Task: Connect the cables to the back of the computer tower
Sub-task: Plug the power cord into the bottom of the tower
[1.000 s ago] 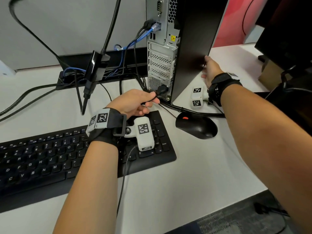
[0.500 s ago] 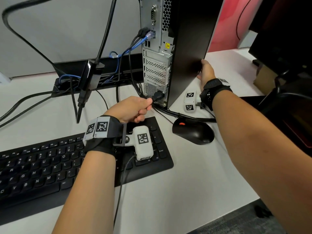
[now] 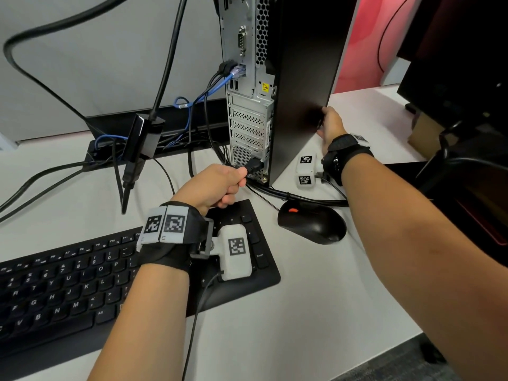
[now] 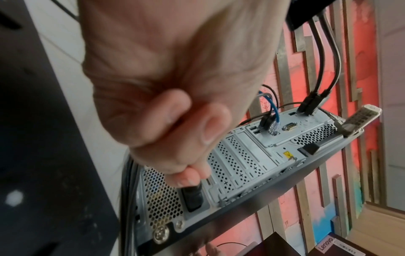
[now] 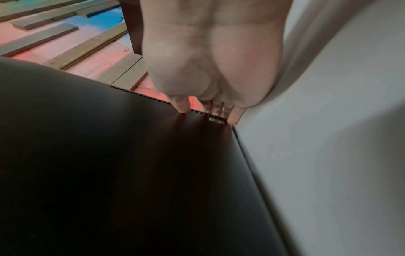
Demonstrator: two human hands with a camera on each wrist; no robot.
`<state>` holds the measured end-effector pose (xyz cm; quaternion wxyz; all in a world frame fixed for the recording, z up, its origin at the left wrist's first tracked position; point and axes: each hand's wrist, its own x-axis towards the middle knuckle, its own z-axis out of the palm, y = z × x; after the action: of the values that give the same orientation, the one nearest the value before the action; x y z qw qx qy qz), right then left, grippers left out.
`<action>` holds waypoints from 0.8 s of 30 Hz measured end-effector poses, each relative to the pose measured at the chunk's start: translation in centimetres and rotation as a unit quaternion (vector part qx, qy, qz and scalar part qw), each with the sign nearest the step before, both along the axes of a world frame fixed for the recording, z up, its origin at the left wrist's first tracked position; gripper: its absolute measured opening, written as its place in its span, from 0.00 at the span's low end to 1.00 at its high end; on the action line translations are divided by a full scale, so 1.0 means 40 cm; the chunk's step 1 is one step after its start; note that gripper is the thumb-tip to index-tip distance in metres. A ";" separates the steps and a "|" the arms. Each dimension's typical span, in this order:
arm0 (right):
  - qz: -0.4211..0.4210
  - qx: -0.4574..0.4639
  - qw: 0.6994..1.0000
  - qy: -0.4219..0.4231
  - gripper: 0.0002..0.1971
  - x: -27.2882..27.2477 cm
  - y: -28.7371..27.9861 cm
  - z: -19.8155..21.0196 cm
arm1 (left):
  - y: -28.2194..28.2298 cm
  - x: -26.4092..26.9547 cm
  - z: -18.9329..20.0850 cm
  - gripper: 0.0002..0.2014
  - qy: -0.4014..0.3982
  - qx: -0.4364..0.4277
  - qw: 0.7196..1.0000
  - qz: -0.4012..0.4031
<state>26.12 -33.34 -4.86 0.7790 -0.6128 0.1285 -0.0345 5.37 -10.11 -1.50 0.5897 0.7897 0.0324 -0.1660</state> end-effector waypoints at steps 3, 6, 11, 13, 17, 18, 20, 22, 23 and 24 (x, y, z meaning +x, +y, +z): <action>-0.022 0.000 1.000 0.013 0.11 0.008 0.006 0.004 | -0.003 0.001 0.001 0.18 -0.004 0.008 1.000 0.003; -0.039 -0.021 0.998 0.035 0.09 0.038 0.004 -0.004 | -0.002 0.002 0.000 0.18 -0.008 0.013 1.000 0.004; -0.070 0.035 0.996 0.045 0.11 -0.003 0.021 0.016 | 0.002 0.001 0.000 0.18 -0.010 0.009 1.000 0.007; -0.074 0.044 0.995 0.043 0.13 -0.016 0.023 0.017 | 0.002 -0.002 0.003 0.18 -0.011 0.008 1.000 0.011; -0.081 0.045 0.994 0.057 0.15 -0.018 0.012 0.021 | 0.000 -0.003 0.005 0.18 -0.009 0.012 1.000 0.013; -0.079 0.044 0.994 0.064 0.15 -0.017 0.009 0.021 | 0.000 -0.003 0.005 0.18 -0.008 0.012 1.000 0.013; -0.074 0.039 0.994 0.074 0.16 -0.021 0.008 0.025 | 0.001 -0.003 0.005 0.18 -0.007 0.013 1.000 0.015; -0.082 0.043 0.993 0.071 0.15 -0.026 0.006 0.022 | 0.002 -0.004 0.003 0.18 -0.004 0.012 1.000 0.018; -0.083 0.050 0.993 0.066 0.15 -0.030 0.006 0.018 | 0.002 -0.004 0.004 0.18 -0.004 0.011 1.000 0.020; -0.085 0.060 0.993 0.060 0.14 -0.033 0.005 0.012 | 0.003 -0.005 0.004 0.18 -0.005 0.011 1.000 0.023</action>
<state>24.79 -33.14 -4.38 0.7996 -0.5524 0.2288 -0.0559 5.19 -9.98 -1.33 0.5851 0.7957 0.0493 -0.1484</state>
